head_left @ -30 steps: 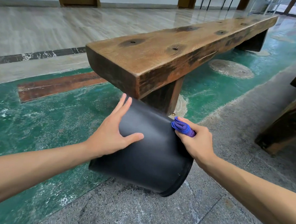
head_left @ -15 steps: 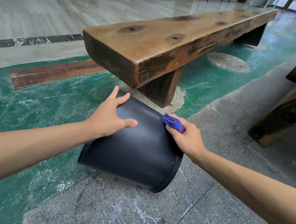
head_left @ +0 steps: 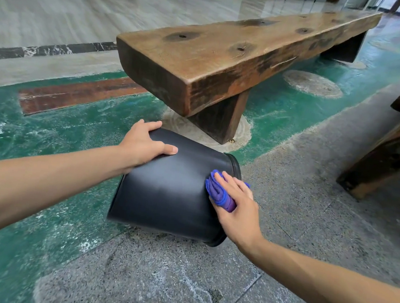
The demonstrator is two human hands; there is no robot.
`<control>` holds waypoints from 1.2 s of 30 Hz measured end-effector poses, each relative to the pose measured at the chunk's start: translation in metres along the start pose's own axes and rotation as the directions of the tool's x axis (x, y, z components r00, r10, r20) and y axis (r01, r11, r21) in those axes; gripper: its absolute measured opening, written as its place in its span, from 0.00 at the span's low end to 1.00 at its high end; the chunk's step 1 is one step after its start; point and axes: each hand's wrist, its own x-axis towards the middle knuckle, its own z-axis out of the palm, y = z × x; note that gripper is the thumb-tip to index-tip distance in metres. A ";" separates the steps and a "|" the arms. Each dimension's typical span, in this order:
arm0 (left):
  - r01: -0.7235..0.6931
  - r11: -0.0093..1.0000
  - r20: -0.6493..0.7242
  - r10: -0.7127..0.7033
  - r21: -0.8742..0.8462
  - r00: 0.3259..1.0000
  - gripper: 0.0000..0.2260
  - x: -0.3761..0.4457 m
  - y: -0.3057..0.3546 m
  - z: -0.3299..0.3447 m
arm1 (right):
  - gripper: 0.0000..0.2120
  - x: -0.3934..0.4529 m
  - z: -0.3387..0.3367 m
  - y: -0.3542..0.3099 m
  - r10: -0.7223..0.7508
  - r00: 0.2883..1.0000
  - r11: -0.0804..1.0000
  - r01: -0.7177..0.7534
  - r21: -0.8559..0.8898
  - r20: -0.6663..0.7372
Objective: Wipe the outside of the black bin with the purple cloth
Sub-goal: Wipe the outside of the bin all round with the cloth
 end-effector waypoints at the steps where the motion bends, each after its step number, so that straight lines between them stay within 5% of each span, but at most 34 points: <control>1: 0.003 0.999 -0.025 -0.004 -0.053 1.000 0.36 -0.001 -0.001 0.000 | 0.24 0.005 0.000 0.000 0.001 1.000 1.000 -0.001 0.005 -0.002; 5: -0.010 0.986 -0.029 0.005 -0.168 1.000 0.33 -0.016 0.003 0.001 | 0.20 0.035 -0.005 0.001 0.059 0.998 0.998 -0.058 0.034 -0.032; 7: -0.049 0.997 0.050 0.052 -0.057 0.997 0.38 -0.028 0.006 0.000 | 0.17 0.048 -0.007 0.002 0.099 0.995 0.991 -0.096 0.093 -0.031; 10: -0.286 0.940 0.154 0.260 0.186 0.953 0.42 -0.059 -0.006 0.003 | 0.15 0.064 -0.010 0.005 0.212 0.976 0.968 -0.203 0.146 -0.043; 13: -0.428 0.876 0.159 0.401 0.223 0.902 0.42 -0.082 -0.017 0.014 | 0.16 0.072 -0.017 0.011 0.269 0.962 0.957 -0.262 0.128 -0.044; 27: -0.462 0.867 0.077 0.456 0.189 0.887 0.43 -0.055 -0.004 0.021 | 0.32 0.012 -0.009 0.025 0.258 0.966 0.922 -0.253 0.292 0.024; 36: -0.385 0.885 0.050 0.386 0.264 0.921 0.37 -0.047 0.008 0.000 | 0.12 0.036 -0.017 0.004 0.295 0.955 0.852 -0.275 0.445 0.026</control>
